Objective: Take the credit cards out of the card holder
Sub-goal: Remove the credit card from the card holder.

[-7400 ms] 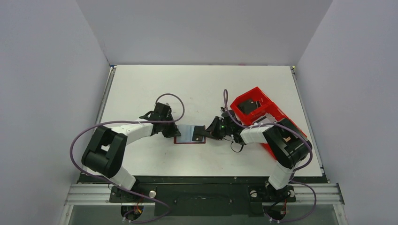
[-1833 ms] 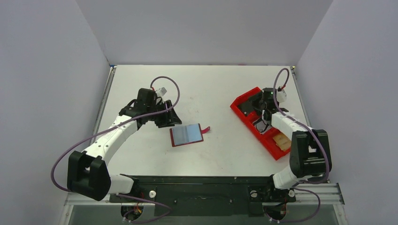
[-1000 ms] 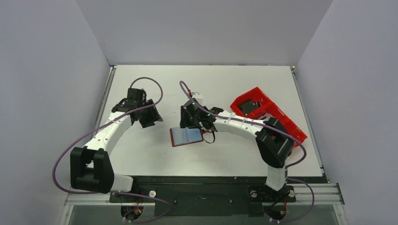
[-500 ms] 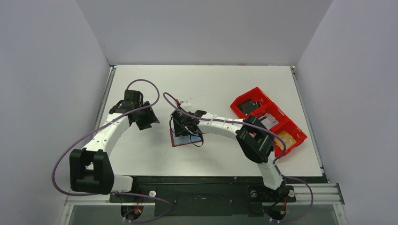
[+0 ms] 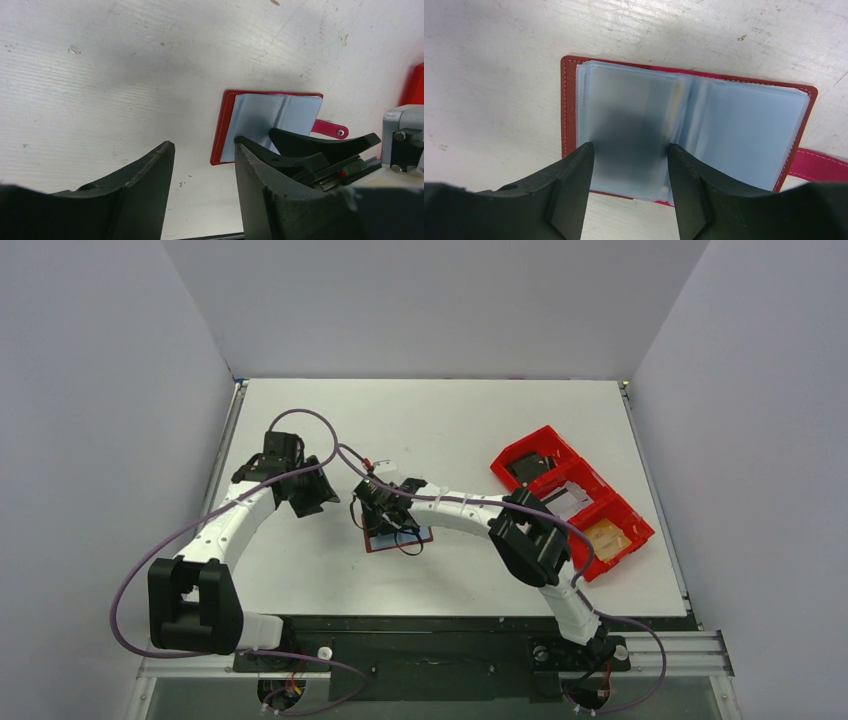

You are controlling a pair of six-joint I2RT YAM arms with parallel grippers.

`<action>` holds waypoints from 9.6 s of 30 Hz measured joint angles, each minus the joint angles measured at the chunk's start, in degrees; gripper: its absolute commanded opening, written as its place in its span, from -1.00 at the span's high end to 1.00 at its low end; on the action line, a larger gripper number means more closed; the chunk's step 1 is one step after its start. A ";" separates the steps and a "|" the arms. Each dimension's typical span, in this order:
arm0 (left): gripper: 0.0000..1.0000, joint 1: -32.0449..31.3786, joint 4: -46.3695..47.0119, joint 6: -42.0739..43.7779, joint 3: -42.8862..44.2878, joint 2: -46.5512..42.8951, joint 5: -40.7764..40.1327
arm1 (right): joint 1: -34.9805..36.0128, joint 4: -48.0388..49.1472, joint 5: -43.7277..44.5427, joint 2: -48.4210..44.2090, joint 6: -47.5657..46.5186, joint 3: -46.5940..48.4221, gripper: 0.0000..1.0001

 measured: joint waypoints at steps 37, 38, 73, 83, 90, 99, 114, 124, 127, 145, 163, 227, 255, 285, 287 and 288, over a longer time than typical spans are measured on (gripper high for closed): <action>0.18 -8.11 6.67 -1.90 -3.85 6.99 10.51 | -13.44 26.64 -32.04 -6.25 7.87 -21.38 1.00; 0.19 -8.61 6.99 -2.05 -3.85 7.43 10.69 | -13.73 27.39 -32.74 -6.23 8.15 -21.77 1.00; 0.99 -14.34 15.61 -6.16 -3.87 17.92 11.28 | -15.15 31.91 -36.63 -5.90 10.58 -24.11 0.62; 1.00 -15.43 14.47 -5.99 -3.30 17.38 9.40 | -14.97 31.36 -35.23 -9.46 10.78 -26.05 0.16; 1.00 -16.87 11.89 -5.31 -1.53 14.86 8.37 | -15.74 27.02 -32.30 -15.50 10.80 -27.71 0.07; 1.00 -20.61 10.75 -4.81 2.16 14.56 7.85 | -16.87 24.39 -28.02 -22.49 10.78 -29.33 0.06; 0.31 -25.59 11.30 -6.03 8.52 21.84 9.49 | -20.09 16.65 -12.35 -34.67 10.82 -36.83 0.06; -0.01 -26.45 13.00 -6.47 10.12 25.59 11.67 | -20.09 14.12 -8.66 -35.93 10.58 -36.87 0.06; -0.03 -26.45 12.94 -6.47 10.71 25.70 12.07 | -20.06 13.64 -8.28 -35.93 10.49 -36.85 0.06; -0.04 -11.93 7.23 -4.50 5.16 10.36 2.16 | -9.11 9.97 -6.95 -22.71 7.50 -20.70 0.05; -0.04 -5.62 2.56 -0.04 1.16 3.26 1.62 | -4.04 3.15 -6.82 -5.09 4.28 -5.95 0.04; 0.84 -15.15 13.81 -6.64 -1.88 18.23 10.91 | -11.19 17.86 -24.72 -5.51 3.52 -15.76 1.00; 1.00 -16.31 13.35 -6.49 -1.22 17.05 9.49 | -13.49 10.51 -19.89 -17.97 4.31 -18.32 0.04; 0.05 -26.08 14.58 -8.04 11.08 27.04 9.77 | -16.37 4.68 -7.98 -32.48 3.39 -28.11 0.05; 0.04 -26.23 14.64 -8.04 11.10 27.39 9.86 | -16.37 4.52 -7.85 -32.48 3.34 -28.26 0.05; 0.04 -26.27 14.62 -8.04 11.15 27.45 9.86 | -16.37 4.48 -7.82 -32.48 3.26 -28.28 0.05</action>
